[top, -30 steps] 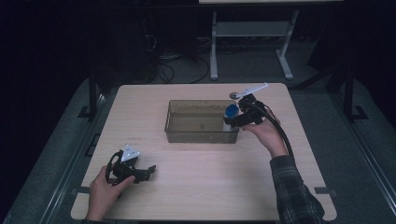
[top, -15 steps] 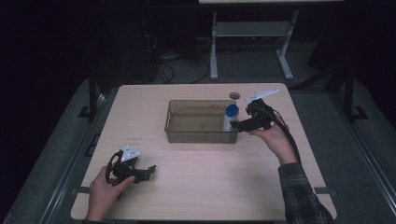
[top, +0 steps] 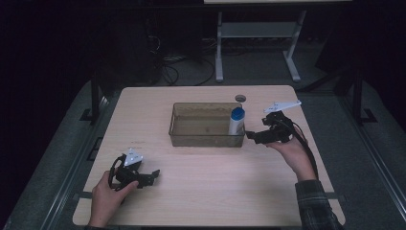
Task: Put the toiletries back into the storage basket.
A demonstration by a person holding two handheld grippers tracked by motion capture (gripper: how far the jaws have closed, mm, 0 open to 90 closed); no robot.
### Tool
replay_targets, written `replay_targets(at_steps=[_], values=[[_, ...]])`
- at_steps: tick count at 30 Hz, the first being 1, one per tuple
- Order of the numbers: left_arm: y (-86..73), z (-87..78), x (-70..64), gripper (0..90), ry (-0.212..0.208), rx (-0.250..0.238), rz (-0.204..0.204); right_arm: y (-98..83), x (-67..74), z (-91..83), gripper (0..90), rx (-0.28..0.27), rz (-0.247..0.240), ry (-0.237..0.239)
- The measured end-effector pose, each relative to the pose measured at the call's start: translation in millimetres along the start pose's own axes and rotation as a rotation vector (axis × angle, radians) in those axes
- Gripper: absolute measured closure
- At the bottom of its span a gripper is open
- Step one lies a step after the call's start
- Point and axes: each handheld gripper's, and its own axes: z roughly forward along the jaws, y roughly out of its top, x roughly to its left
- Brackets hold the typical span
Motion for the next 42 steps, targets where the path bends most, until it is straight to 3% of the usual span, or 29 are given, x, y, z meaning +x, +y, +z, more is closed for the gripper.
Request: replay_targets(at_steps=[21, 42], values=[[-0.2, 0.3, -0.4, 12.2, -0.002, -0.003, -0.005, -59.8, -0.4, -24.7, 14.8, -0.031, 0.050, -0.022], [-0.4, -0.1, -0.5, 12.2, 0.000, 0.000, -0.003, -123.8, -6.1, -28.2, 14.7, 0.056, 0.098, -0.078]])
